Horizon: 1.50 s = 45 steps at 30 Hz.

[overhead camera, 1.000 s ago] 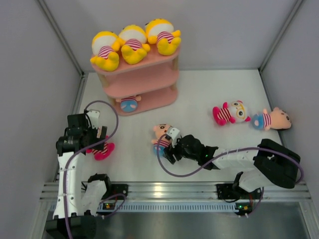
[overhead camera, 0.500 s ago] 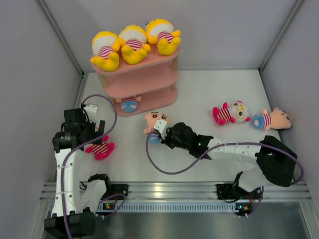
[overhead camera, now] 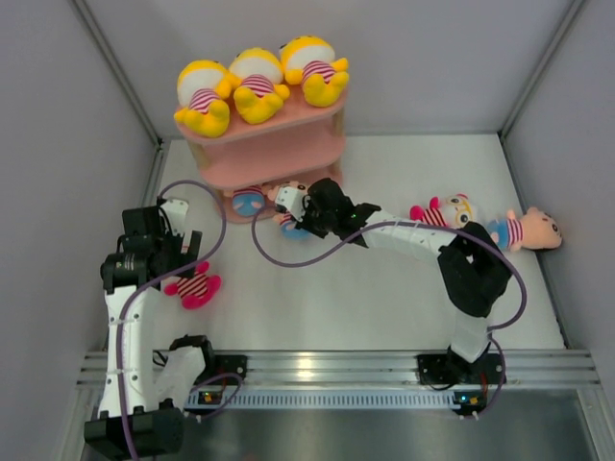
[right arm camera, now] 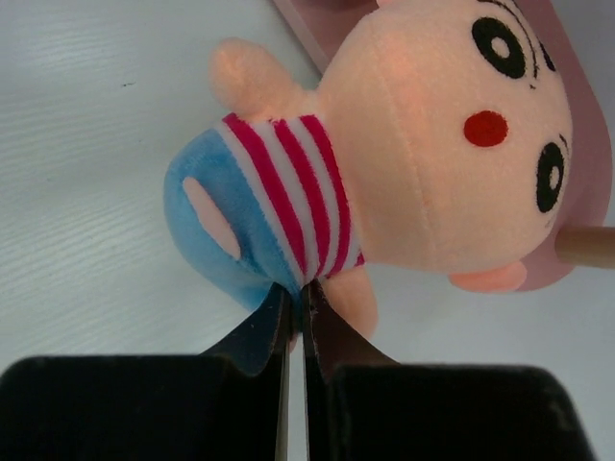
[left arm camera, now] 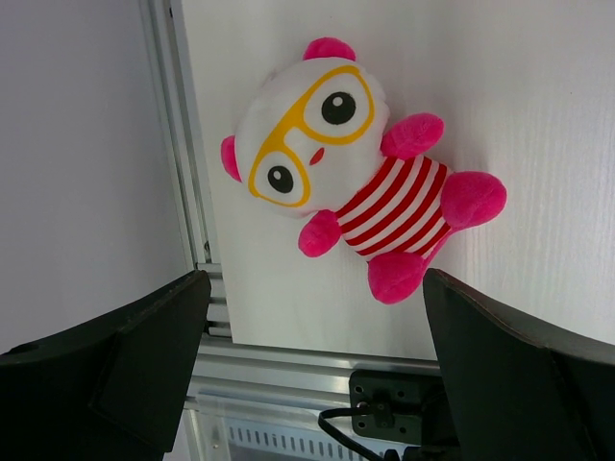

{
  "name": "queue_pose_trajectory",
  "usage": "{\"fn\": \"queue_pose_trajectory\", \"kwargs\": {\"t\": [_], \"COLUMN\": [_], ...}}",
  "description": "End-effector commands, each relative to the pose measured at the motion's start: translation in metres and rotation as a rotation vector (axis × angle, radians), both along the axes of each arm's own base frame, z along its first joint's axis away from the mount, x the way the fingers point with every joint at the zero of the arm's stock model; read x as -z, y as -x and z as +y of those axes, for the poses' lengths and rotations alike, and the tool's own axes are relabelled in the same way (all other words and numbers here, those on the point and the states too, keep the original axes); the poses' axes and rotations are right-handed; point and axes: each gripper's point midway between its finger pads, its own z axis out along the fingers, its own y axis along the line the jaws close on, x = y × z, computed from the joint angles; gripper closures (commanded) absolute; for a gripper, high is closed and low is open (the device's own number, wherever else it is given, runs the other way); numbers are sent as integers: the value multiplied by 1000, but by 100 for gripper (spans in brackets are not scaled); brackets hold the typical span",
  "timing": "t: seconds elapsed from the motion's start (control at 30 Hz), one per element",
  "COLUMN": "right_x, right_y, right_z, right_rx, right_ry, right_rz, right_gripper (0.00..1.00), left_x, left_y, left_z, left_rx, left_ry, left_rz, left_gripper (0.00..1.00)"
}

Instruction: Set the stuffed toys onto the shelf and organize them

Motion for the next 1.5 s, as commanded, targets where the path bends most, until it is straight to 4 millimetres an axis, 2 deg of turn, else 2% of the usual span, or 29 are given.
{"fn": "queue_pose_trajectory", "kwargs": {"t": [0.0, 0.17, 0.2, 0.23, 0.27, 0.53, 0.57, 0.6, 0.63, 0.67, 0.9, 1.2, 1.47], "right_x": [-22, -35, -39, -35, -36, -48, -49, -50, -51, -50, -44, -20, -16], "right_y": [-14, -47, -53, -57, -60, -95, -96, -97, -97, -98, -105, -108, -105], "right_z": [3, 3, 7, 9, 12, 20, 21, 23, 26, 27, 36, 44, 60], "right_rx": [-53, 10, 15, 16, 19, 82, 81, 76, 56, 54, 23, -22, -80], "right_ry": [13, -48, -68, -72, -82, -165, -177, -186, -196, -200, -245, -246, -270], "right_rz": [-30, -79, -102, -111, -127, -269, -279, -291, -303, -308, -333, -318, -281], "right_gripper": [100, 100, 96, 87, 85, 83, 84, 88, 99, 100, 100, 100, 100], "left_x": [-16, -16, -17, -18, -19, -20, -19, -20, -19, -20, -19, -14, -16], "left_y": [-11, -14, -14, -14, -14, -15, -15, -15, -15, -15, -14, -12, -12], "left_z": [3, 2, 2, 2, 2, 2, 2, 2, 2, 2, 2, 3, 4], "left_rx": [3, 6, 4, 6, 4, 2, 3, 4, 3, 1, 2, -2, -4], "left_ry": [-26, -20, -19, -17, -18, -20, -19, -16, -16, -17, -18, -21, -26], "left_rz": [-57, -55, -58, -60, -62, -61, -60, -62, -61, -64, -60, -48, -55], "left_gripper": [1, 1, 1, 1, 1, 1, 1, 1, 1, 1, 1, 1, 1]}}
